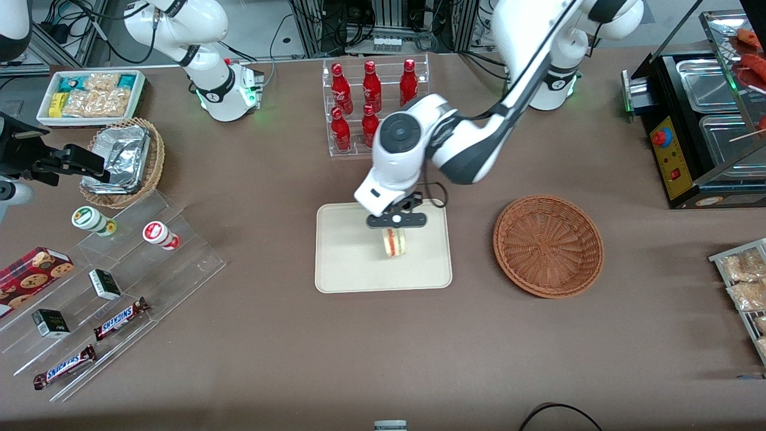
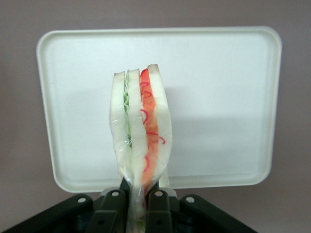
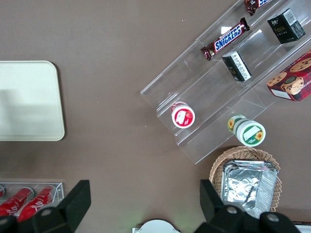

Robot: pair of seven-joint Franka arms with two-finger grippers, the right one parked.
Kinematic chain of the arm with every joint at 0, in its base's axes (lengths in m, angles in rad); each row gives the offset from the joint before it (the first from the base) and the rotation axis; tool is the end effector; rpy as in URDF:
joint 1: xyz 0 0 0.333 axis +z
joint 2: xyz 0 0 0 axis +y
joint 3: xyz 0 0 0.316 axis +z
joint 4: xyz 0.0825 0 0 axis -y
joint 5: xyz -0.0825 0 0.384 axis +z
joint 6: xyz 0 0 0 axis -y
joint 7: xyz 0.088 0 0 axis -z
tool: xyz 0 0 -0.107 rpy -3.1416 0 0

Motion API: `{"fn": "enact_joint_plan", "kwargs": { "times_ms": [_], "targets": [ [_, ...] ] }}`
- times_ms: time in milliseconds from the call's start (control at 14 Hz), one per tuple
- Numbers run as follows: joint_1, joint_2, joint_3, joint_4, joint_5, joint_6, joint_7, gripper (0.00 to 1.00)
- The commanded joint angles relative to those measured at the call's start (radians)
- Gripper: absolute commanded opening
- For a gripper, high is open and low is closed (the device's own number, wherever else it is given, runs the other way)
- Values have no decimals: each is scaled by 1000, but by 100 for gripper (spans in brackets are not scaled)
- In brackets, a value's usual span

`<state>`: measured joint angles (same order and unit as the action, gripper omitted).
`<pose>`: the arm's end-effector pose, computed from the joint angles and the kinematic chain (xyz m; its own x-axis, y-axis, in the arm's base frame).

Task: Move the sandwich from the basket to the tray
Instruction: 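Carry the sandwich with the left gripper over the cream tray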

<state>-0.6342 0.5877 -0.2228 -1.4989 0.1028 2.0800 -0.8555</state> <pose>0.4852 -0.5130 0.3327 0.9997 -0.0148 -0.0189 -0.0143 -0.9995 0.0281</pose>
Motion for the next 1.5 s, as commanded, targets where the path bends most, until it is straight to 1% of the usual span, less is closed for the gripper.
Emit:
{"fn": "enact_joint_plan", "kwargs": {
  "times_ms": [0,143,286,429,857,929,1000,1071,1143,1286,1429],
  "targets": [
    [-35,64,10,55,44,52,-19,0],
    [-39,124,11,63,49,145,-79,0],
    [-53,150,14,65,57,155,-77,0],
    [-53,168,13,60,115,156,-91,0],
    [-55,185,8,51,115,155,-91,0],
    [-55,187,8,49,115,152,-94,11],
    [-55,187,8,46,112,149,-96,32],
    [-55,187,8,46,109,149,-96,71],
    [-55,187,8,46,107,149,-96,99],
    [-53,175,8,49,104,146,-100,100],
    [-51,132,8,48,104,137,-138,100]
  ]
}}
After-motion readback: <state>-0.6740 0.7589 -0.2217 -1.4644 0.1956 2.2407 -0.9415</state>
